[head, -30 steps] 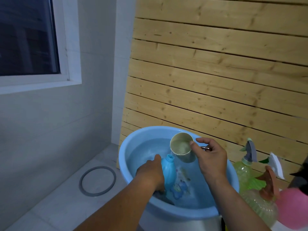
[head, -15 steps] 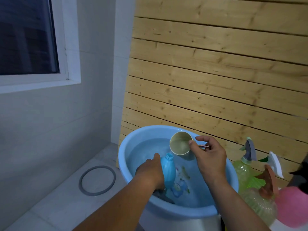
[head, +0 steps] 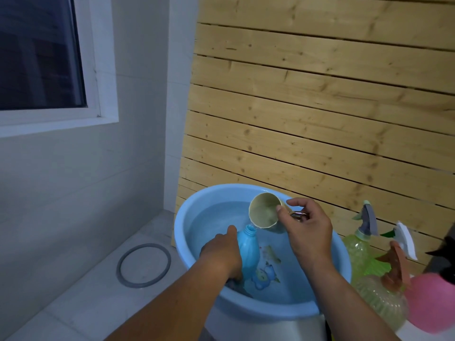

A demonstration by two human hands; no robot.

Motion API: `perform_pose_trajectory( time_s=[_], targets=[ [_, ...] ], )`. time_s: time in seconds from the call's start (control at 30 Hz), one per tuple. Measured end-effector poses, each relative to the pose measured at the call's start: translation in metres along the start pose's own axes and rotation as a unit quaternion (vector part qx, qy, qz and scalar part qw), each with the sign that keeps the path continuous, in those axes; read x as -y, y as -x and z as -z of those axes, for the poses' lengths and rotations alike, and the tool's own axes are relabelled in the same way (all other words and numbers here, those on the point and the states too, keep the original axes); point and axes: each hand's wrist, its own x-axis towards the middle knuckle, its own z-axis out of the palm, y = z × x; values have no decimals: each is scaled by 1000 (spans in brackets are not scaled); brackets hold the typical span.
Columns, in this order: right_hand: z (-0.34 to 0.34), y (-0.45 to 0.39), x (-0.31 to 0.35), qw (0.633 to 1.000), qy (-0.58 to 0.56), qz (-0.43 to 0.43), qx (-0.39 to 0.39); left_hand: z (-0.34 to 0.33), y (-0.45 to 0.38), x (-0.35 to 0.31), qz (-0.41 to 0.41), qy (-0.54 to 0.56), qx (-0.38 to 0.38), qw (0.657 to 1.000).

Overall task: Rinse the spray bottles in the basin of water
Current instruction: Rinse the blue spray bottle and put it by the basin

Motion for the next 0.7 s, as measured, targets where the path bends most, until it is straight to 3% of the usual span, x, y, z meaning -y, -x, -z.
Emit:
perform_pose_trajectory(
  time_s=[0.7],
  targets=[
    [-3,4,0,992,62,106,11,-1,-1,0,-3,-1,-6,1000]
  ],
)
